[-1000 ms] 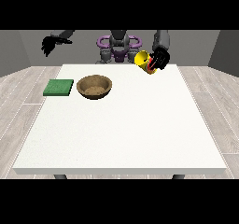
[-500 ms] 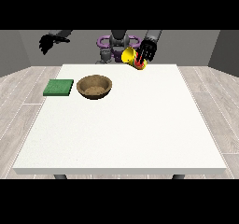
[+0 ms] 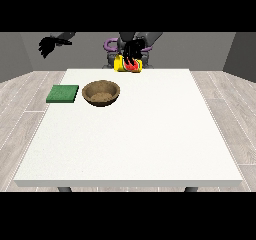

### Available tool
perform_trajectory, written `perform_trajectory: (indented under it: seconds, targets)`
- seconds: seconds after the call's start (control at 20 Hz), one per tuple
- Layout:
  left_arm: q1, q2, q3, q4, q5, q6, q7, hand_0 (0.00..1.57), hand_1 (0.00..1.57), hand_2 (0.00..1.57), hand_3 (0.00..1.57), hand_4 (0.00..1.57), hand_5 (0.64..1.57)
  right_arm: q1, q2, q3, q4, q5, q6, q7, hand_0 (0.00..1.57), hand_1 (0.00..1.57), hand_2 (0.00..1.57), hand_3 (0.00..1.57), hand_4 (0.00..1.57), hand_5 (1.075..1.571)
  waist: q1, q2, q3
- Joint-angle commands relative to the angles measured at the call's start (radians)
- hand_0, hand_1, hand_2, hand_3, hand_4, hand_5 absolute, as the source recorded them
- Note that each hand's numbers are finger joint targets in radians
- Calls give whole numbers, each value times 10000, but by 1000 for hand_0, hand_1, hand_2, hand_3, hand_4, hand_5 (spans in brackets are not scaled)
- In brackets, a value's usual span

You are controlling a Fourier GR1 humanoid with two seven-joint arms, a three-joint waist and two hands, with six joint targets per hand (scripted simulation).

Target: Pick the cup and pour the ball into the bowl, then pick the bowl and place it on the pad

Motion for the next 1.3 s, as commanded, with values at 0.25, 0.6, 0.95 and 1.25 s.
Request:
perform_trajectory:
  seconds: [0.25,0.6,0.95,1.25]
  targets:
    - [-690,-1056,-2925,800,-3399,-2267,1025,1520,1520,1571,1571,1504,1232,-406,-141,-66,589,-55,105,124,0,0,0,0,0,1571,139,-148,-3]
    - [-555,-1099,-2981,646,-4027,-3316,151,1446,1446,1571,1571,1530,1131,51,29,131,258,59,70,216,0,0,0,0,0,1571,-5,-627,-26]
    - [-188,-1012,44,-775,-1455,-1593,708,1499,1499,1571,1571,1571,1092,-239,123,-156,565,-134,-541,755,0,0,0,0,0,1568,1132,-501,-104]
    - [1398,-1359,2833,-2164,1873,848,224,1023,1023,1257,941,1391,1300,-237,-31,-579,548,-287,-924,660,0,0,0,0,225,1565,1957,376,-154]
